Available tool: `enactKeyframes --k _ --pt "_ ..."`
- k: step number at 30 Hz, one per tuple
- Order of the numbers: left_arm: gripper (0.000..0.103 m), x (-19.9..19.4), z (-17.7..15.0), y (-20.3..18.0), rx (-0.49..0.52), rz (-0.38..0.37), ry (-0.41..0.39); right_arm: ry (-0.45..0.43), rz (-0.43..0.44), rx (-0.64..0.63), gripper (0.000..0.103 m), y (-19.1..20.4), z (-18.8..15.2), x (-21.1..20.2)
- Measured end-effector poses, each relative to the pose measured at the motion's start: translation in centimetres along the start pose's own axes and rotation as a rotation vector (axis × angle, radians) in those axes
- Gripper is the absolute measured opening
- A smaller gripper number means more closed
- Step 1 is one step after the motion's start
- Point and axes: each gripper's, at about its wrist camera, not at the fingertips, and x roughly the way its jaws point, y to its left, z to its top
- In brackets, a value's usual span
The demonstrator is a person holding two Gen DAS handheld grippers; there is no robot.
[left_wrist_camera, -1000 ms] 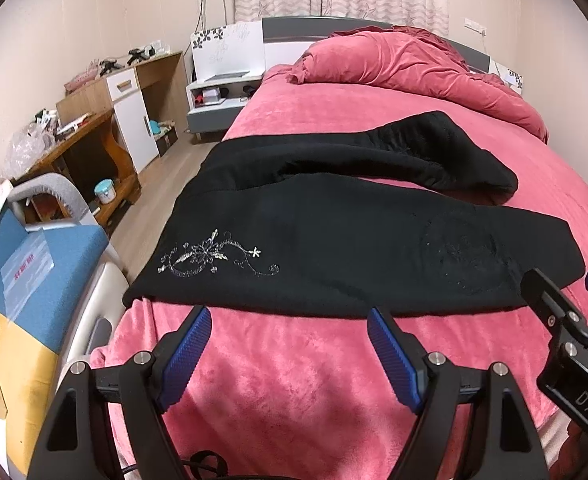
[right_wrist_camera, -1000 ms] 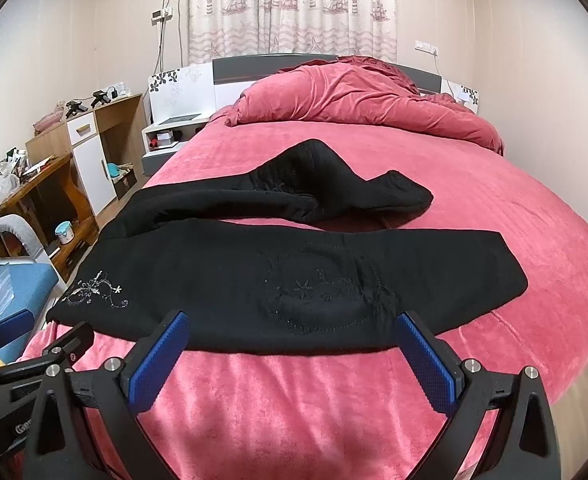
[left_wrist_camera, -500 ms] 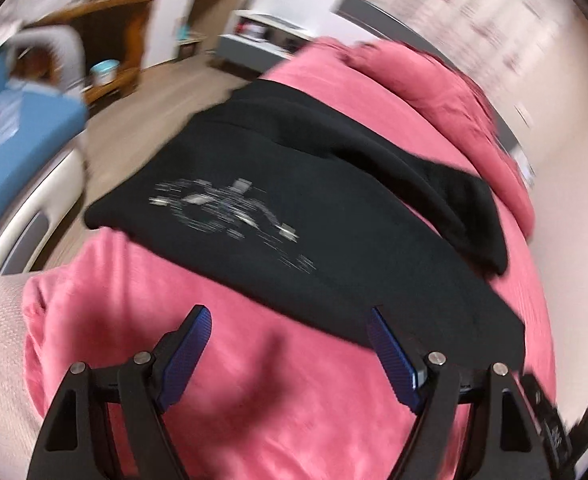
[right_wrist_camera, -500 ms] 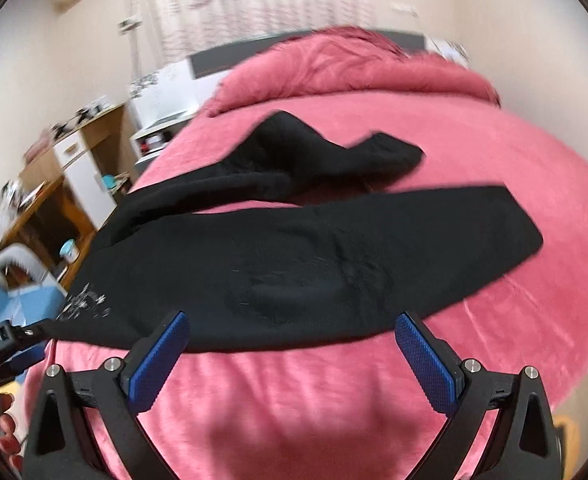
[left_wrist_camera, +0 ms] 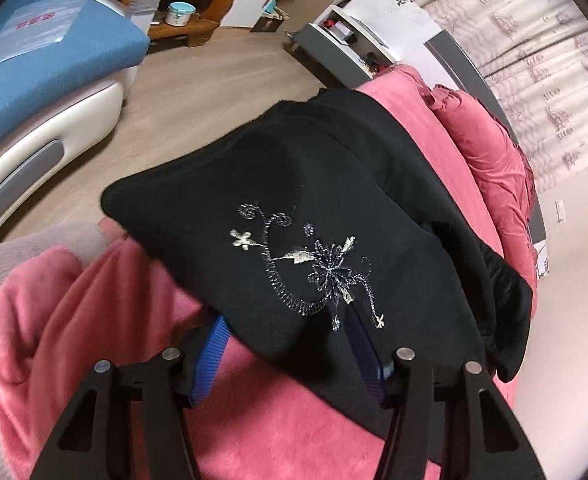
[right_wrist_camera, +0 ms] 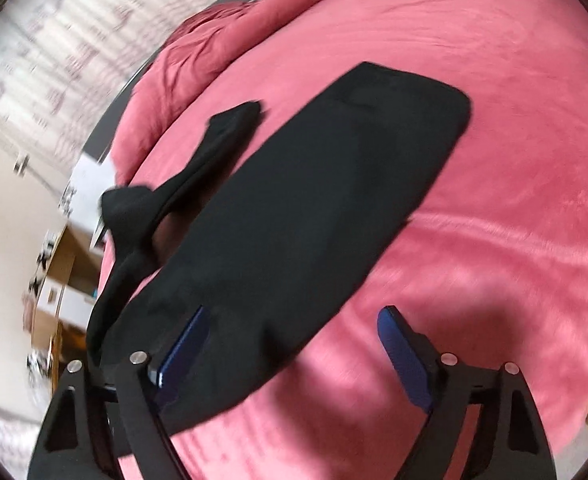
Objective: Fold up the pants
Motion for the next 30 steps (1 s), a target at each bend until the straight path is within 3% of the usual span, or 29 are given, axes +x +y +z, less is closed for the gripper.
enactKeyframes --k 6,7,8,9,10,11,13,17,25,30 --pt "0.058 1.5 0.4 -0.1 0.009 -0.019 -0.043 -0.032 0.051 0.165 0.078 -3.2 3.6 2.6" --pt "0.058 1.7 0.5 0.1 -0.012 -0.024 -0.05 -0.044 0.053 0.162 0.073 -3.0 4.1 2.7" --pt "0.047 1.9 0.7 0.1 -0.027 -0.028 -0.051 -0.047 0.037 0.142 0.068 -2.7 4.7 3.0" --pt "0.023 2.2 0.8 0.2 -0.037 -0.026 -0.049 -0.042 0.004 0.107 0.049 -2.2 5.2 3.3" --pt "0.02 2.5 1.1 0.3 -0.038 -0.026 -0.039 -0.04 -0.018 0.077 0.018 -1.8 5.6 3.7" --pt "0.018 2.5 1.1 0.3 -0.045 -0.03 -0.038 -0.038 -0.026 0.069 0.01 -1.6 6.0 3.9" --pt "0.014 1.8 0.8 0.0 -0.041 -0.041 -0.059 -0.057 -0.019 0.09 0.009 -1.8 6.7 3.5" --pt "0.012 -0.8 -0.2 -1.7 0.084 -0.037 -0.11 -0.15 -0.036 0.059 0.008 -2.7 7.9 0.8" --pt "0.012 -4.2 -4.9 -3.9 0.28 -0.088 -0.063 -0.235 -0.118 0.067 0.007 -6.1 9.7 -5.0" --pt "0.012 -6.3 -8.7 -4.3 0.357 -0.094 -0.023 -0.229 -0.158 0.07 0.007 -9.7 9.6 -8.2"
